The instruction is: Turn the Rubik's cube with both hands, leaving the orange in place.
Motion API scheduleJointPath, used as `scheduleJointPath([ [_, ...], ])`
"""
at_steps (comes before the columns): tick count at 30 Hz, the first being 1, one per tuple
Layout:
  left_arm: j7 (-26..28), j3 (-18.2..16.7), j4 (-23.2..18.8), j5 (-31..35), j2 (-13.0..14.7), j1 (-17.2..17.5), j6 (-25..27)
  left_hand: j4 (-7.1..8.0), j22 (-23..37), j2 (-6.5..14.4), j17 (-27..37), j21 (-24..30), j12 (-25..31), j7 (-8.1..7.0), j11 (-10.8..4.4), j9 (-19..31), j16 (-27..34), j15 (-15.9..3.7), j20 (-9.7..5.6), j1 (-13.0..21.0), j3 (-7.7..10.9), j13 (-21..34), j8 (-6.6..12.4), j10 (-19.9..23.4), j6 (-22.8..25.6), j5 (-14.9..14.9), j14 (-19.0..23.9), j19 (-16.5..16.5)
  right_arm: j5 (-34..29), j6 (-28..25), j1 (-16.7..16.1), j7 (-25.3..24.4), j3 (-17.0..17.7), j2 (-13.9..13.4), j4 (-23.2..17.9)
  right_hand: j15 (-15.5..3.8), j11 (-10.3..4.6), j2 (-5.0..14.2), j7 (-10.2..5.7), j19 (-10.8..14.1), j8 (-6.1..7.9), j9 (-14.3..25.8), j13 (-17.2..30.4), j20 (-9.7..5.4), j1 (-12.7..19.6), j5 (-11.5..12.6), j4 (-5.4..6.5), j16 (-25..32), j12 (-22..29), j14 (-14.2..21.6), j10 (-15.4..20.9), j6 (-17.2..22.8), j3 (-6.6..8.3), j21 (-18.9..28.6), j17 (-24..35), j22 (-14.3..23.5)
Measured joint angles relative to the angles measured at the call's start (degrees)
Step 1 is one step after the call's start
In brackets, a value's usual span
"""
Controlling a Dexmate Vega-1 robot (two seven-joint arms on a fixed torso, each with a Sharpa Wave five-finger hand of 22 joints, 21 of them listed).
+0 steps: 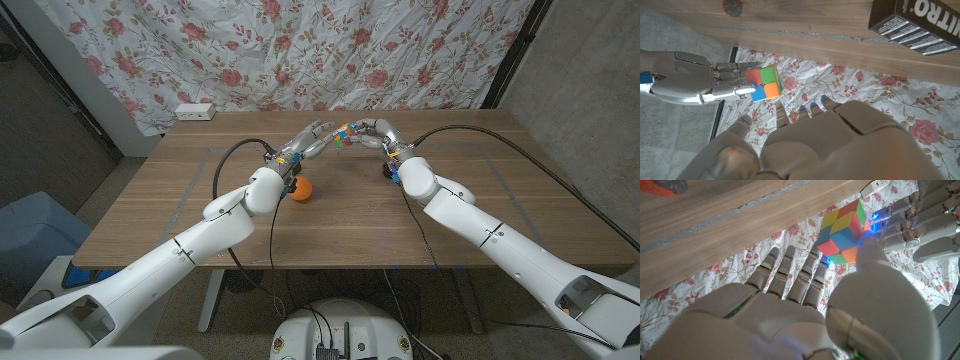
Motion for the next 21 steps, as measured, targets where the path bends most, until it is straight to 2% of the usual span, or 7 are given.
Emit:
scheduleJointPath([
  [14, -0.32, 0.43, 0.19, -0.57, -0.5, -0.07, -0.53, -0.01, -0.01, 0.0, 0.0, 0.0, 0.0, 0.31, 0.0, 0.0, 0.0, 0.0, 0.0, 0.0, -0.46, 0.0, 0.0, 0.0, 0.3, 0.0, 0.0, 0.0, -0.25, 0.17, -0.27, -0.51, 0.09, 0.19, 0.16, 0.0, -0.02, 0.0, 0.0, 0.0, -0.26, 0.0, 0.16, 0.0, 0.0, 0.0, -0.08, 0.0, -0.23, 0.0, 0.01, 0.0, -0.4, 0.0, 0.0, 0.0],
  [15, -0.32, 0.46, 0.19, -0.58, -0.52, -0.07, -0.53, -0.02, 0.0, 0.0, 0.0, 0.0, 0.0, 0.31, 0.0, 0.0, 0.0, 0.0, 0.0, 0.0, -0.46, 0.0, 0.0, 0.0, 0.3, 0.0, 0.0, 0.0, -0.28, 0.17, -0.28, -0.59, 0.11, 0.19, 0.16, 0.0, -0.51, 0.0, 0.0, 0.0, -0.18, 0.01, 0.16, 0.0, 0.0, -0.01, -0.08, 0.0, -0.32, 0.0, 0.51, 0.0, -0.4, 0.0, 0.0, 0.0],
  [21, -0.22, 0.52, 0.1, -0.59, -0.58, 0.06, -0.39, -0.02, -0.01, 0.0, -0.01, 0.0, 0.0, 0.31, 0.0, 0.0, 0.0, 0.0, 0.0, 0.0, -0.93, 0.0, 0.0, 0.0, 0.29, 0.0, 0.0, 0.0, -0.39, 0.0, -0.66, -1.17, 0.41, 0.2, -0.09, 0.0, -0.51, 0.0, 0.32, 0.0, -0.08, 0.0, 0.16, 0.0, 0.0, -0.03, -0.08, 0.22, -0.44, 0.0, 0.51, 0.32, -0.4, 0.0, 0.0, 0.0],
])
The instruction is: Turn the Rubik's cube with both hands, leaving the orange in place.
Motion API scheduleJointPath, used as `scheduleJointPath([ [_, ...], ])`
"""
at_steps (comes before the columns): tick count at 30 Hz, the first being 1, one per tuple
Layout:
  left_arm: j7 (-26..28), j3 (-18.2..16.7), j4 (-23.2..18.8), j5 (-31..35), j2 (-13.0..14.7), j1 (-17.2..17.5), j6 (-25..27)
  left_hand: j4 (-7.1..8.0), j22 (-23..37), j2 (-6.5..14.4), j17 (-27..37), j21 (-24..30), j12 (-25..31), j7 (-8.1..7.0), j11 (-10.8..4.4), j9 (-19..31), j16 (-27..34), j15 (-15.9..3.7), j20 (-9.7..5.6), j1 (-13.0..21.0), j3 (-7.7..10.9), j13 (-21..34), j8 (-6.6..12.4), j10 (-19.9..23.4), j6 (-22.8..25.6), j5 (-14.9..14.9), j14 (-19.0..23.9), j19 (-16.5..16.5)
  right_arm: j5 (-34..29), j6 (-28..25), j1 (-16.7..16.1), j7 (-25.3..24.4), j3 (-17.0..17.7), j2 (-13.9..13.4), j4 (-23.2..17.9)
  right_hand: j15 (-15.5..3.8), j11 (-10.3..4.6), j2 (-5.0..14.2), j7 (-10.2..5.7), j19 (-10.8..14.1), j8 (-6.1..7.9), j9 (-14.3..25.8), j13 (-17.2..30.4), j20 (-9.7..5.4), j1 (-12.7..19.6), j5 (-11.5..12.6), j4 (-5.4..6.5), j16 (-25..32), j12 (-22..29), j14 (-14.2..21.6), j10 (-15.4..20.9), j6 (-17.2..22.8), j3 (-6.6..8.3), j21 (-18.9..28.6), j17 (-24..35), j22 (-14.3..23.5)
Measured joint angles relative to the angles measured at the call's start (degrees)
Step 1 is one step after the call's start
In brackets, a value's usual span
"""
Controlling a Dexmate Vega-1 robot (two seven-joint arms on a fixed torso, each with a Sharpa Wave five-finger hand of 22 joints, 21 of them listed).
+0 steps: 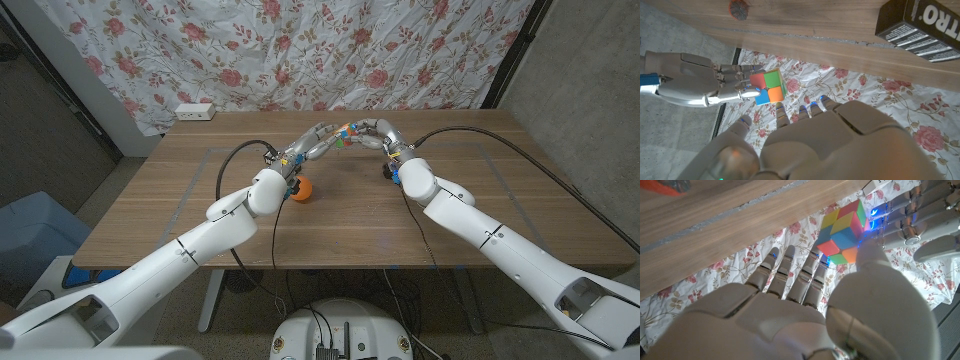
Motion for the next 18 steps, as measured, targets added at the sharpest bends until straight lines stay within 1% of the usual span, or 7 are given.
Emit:
scheduleJointPath([
  [4, 0.08, 0.02, -0.12, -0.01, 0.0, 0.1, 0.07, 0.0, 0.0, 0.0, 0.0, 0.0, 0.0, 0.0, 0.0, 0.0, 0.0, 0.0, 0.0, 0.0, 0.0, 0.0, 0.0, 0.0, 0.0, 0.0, 0.0, 0.0, -0.02, -0.32, -0.31, -0.41, 0.21, 0.0, -0.3, 0.0, 0.02, 0.0, 0.0, 0.0, 0.0, 0.0, 0.0, 0.0, 0.0, -0.01, 0.0, 0.0, -0.02, 0.0, 0.02, 0.0, 0.0, 0.0, 0.0, 0.0],
  [7, 0.1, 0.03, -0.2, -0.02, 0.0, 0.11, 0.17, 0.0, 0.0, 0.0, 0.0, 0.0, 0.0, 0.0, 0.0, 0.0, 0.0, 0.0, 0.0, 0.0, 0.0, 0.0, 0.0, 0.0, 0.0, 0.0, 0.0, 0.0, -0.03, -0.59, -0.51, -0.69, 0.38, -0.06, -0.55, 0.0, 0.31, 0.0, 0.0, 0.0, 0.0, -0.01, 0.0, 0.0, 0.0, -0.02, 0.0, 0.0, -0.06, 0.0, 0.32, 0.0, 0.0, 0.0, 0.0, 0.0],
  [10, 0.1, 0.07, -0.24, -0.02, 0.0, 0.11, 0.21, 0.0, 0.0, 0.0, 0.0, 0.0, 0.0, 0.0, 0.0, 0.0, 0.0, 0.0, 0.0, 0.0, 0.01, 0.0, 0.0, 0.0, 0.0, 0.0, 0.0, 0.0, -0.05, -0.87, -0.57, -0.94, 0.44, -0.08, -0.62, 0.0, 0.31, 0.0, 0.0, 0.0, -0.01, -0.02, 0.19, 0.0, 0.0, -0.02, 0.24, 0.21, -0.21, 0.0, 0.31, 0.0, -0.24, 0.0, 0.0, 0.0],
  [12, 0.11, 0.1, -0.24, -0.05, -0.01, 0.11, 0.23, 0.0, 0.0, 0.0, 0.0, 0.0, 0.0, 0.0, 0.0, 0.0, 0.0, 0.0, 0.0, 0.0, 0.01, 0.0, 0.0, 0.0, 0.0, 0.0, 0.0, 0.0, -0.06, -1.02, -0.77, -1.08, 0.58, -0.17, -0.84, 0.0, 0.31, 0.0, 0.0, 0.0, -0.01, -0.03, 0.29, 0.0, 0.0, -0.02, 0.02, 0.21, -0.21, 0.0, 0.32, 0.0, -0.47, 0.0, 0.0, 0.0],
  [18, 0.08, 0.2, -0.24, -0.05, -0.01, 0.08, 0.21, 0.0, 0.0, 0.0, 0.0, 0.0, 0.0, 0.0, 0.0, 0.0, 0.4, 0.0, 0.0, 0.0, 0.01, 0.0, 0.0, 0.0, 0.0, 0.0, 0.0, 0.0, -0.08, -1.33, -1.01, -1.41, 0.72, -0.23, -1.07, 0.0, 0.3, 0.0, 0.0, 0.0, -0.02, -0.04, 0.29, 0.0, 0.0, -0.07, 0.02, 0.21, -0.23, 0.0, 0.32, 0.0, -0.47, 0.0, 0.0, 0.0],
])
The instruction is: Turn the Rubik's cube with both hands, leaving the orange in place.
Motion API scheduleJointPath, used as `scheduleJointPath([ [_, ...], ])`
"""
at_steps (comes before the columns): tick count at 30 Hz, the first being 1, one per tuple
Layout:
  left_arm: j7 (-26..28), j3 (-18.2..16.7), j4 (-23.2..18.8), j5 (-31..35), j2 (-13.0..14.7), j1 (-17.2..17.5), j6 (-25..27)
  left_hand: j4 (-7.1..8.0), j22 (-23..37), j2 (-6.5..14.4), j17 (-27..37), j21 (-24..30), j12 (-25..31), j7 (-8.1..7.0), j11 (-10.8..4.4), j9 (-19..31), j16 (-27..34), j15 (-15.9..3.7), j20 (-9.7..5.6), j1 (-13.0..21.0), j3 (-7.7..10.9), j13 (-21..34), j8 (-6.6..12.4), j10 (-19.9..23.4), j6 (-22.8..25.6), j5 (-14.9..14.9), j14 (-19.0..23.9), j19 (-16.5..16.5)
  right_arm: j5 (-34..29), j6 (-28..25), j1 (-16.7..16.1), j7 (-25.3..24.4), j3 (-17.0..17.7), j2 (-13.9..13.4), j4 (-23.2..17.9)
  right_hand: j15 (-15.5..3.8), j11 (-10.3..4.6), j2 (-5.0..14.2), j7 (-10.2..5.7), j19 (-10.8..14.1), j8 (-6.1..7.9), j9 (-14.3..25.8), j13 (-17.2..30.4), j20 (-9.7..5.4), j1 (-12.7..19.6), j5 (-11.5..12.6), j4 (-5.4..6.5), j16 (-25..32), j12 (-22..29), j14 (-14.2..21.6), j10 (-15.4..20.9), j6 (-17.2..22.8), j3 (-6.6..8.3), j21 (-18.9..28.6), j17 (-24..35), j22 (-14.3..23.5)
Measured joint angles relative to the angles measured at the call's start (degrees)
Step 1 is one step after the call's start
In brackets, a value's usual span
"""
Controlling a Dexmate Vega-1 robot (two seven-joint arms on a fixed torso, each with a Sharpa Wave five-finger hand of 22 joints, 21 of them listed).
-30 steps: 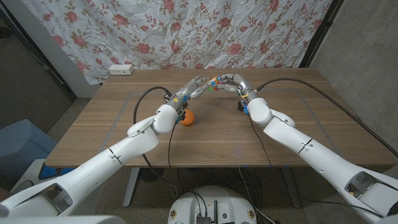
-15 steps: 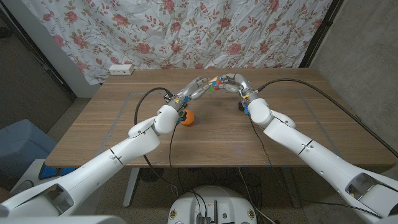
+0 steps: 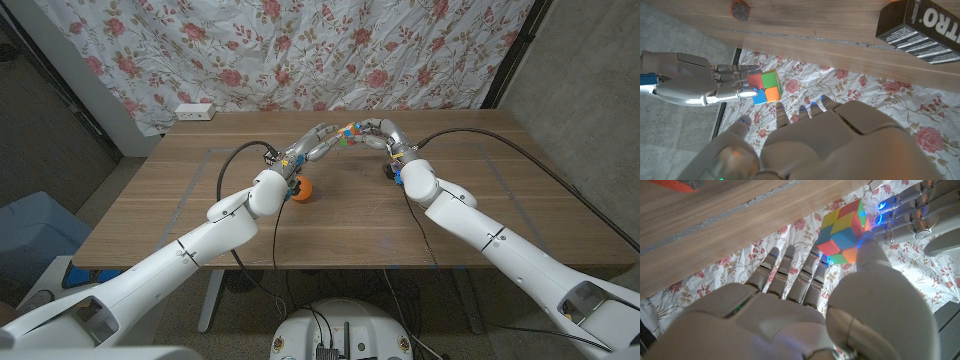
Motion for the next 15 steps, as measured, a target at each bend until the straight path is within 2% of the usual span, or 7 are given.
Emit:
scheduleJointPath([
  [15, -0.93, -0.03, 0.06, -0.46, 0.21, -0.55, -0.1, -0.24, 0.0, 0.0, -0.1, 0.0, 0.28, 0.0, 0.0, 0.0, 0.0, 0.0, 0.0, 0.0, -0.24, 0.0, 0.0, 0.0, 0.0, 0.41, 0.0, 0.0, -0.14, -0.02, -0.3, -0.82, 0.09, 0.11, -0.06, 0.4, -0.21, 0.01, 0.22, 0.0, -0.11, 0.04, 0.15, 0.0, -0.01, 0.09, 0.1, 0.41, -0.27, 0.4, 0.21, 0.22, -0.25, 0.0, 0.0, 0.0],
])
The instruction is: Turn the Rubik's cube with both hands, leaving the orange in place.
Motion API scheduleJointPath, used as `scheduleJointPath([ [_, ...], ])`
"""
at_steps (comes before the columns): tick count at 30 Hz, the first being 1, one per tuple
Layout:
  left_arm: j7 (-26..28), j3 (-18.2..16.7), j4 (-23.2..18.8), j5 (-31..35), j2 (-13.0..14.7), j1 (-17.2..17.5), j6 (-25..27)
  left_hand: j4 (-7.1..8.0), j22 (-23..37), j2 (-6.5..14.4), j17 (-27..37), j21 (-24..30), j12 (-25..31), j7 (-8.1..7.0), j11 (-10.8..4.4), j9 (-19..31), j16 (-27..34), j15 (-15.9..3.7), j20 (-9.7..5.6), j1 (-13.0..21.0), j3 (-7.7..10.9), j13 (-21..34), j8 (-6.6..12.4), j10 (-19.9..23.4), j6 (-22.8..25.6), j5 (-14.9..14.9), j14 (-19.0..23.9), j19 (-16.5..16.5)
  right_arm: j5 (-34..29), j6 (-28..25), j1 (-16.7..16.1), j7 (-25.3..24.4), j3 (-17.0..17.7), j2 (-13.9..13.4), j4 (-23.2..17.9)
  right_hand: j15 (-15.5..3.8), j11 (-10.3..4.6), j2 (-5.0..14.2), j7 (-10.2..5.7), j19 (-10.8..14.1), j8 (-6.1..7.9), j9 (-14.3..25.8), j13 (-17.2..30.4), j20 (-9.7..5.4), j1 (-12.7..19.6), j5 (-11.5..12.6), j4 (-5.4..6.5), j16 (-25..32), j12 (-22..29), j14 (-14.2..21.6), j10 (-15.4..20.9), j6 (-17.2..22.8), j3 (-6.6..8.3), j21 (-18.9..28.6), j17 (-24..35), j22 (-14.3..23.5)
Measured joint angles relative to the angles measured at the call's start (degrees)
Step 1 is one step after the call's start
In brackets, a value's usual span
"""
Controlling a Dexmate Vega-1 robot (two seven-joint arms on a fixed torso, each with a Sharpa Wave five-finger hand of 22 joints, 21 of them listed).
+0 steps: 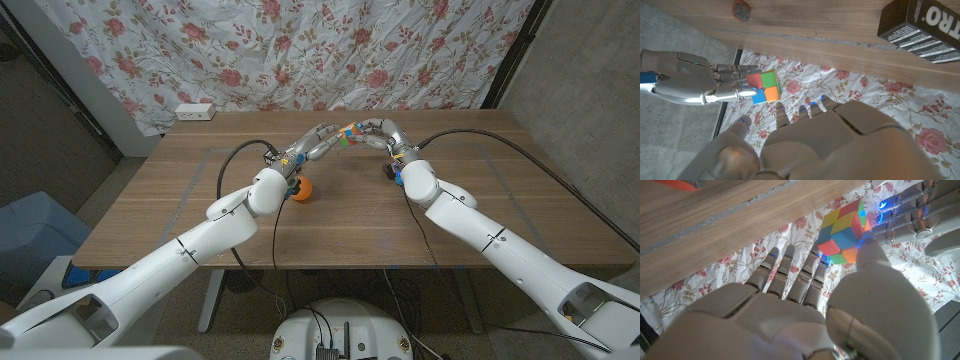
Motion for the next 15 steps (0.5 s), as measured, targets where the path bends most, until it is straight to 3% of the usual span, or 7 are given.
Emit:
scheduleJointPath([
  [15, -0.71, 0.12, 0.32, -0.35, 0.02, -0.45, -0.17, 0.0, -0.14, 0.0, -0.03, 0.0, 0.0, 0.31, 0.22, 0.0, 0.0, 0.0, 0.0, 0.0, 0.0, 0.0, 0.0, -0.22, 0.31, 0.0, 0.0, 0.0, -0.43, 0.04, -0.75, -1.22, 0.3, 0.06, -0.65, -0.19, 0.03, 0.23, -0.01, 0.42, 0.14, 0.01, 0.25, 0.42, -0.23, -0.03, -0.19, 0.23, -0.21, 0.24, 0.39, -0.01, -0.31, 0.0, 0.0, 0.0],
])
